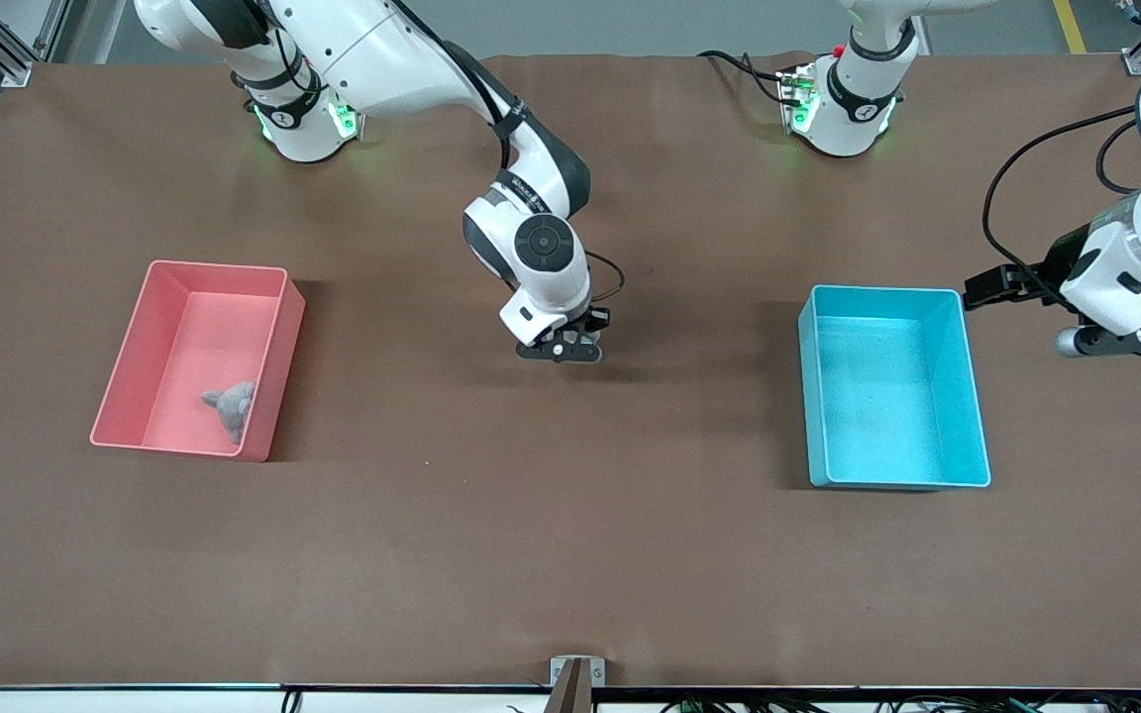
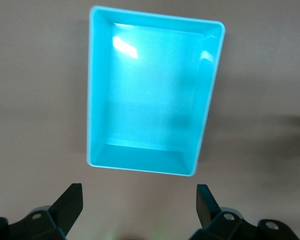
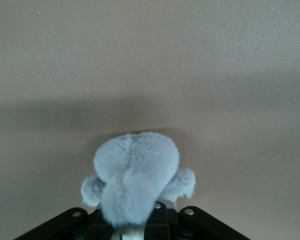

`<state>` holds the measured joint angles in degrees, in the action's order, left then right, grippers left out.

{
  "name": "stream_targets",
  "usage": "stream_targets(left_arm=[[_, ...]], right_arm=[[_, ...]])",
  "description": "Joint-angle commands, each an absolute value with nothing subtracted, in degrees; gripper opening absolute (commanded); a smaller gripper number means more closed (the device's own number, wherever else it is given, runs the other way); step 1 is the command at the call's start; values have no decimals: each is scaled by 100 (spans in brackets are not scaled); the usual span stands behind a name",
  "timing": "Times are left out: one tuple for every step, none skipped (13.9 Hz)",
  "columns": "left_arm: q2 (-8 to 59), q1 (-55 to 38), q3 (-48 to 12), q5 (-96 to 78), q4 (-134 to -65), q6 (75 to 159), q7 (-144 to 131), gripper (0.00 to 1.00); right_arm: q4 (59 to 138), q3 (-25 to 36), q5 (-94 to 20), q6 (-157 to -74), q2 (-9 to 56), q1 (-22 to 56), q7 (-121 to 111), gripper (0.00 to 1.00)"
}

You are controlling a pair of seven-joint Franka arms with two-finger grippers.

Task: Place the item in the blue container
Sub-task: 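Lift the plush with the right gripper while the left gripper moves out, then set the plush on the table while the left gripper reaches toward it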

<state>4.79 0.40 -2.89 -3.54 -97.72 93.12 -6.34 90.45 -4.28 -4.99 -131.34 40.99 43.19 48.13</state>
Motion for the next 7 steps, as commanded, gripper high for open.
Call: stream_targets(left_arm=[[352, 44, -316, -650, -10185, 9614, -729, 100], [352, 18, -325, -659, -10274, 9667, -729, 100], [369, -43, -412, -659, -10327, 9711, -729, 100], [378, -70, -526, -659, -10414, 9799, -729, 100], [378, -62, -727, -659, -10511, 9904, -790, 100], [404, -70, -895, -650, -10564, 9923, -895, 100], [448, -96, -1105, -650, -10651, 9975, -966, 100]], right_arm=[[8965, -404, -598, -13087, 4113, 4333, 4816, 99], [8956, -404, -580, -13070, 4078, 4342, 4799, 100], [8878, -404, -580, -13017, 4009, 4333, 4799, 100], [8894, -396, -589, -12912, 3869, 4298, 4773, 100], [8860, -378, -580, -12485, 3606, 4254, 4772, 100], [8772, -352, -580, -12045, 3377, 4228, 4764, 100], [8667, -352, -571, -11528, 3114, 4097, 4746, 100]])
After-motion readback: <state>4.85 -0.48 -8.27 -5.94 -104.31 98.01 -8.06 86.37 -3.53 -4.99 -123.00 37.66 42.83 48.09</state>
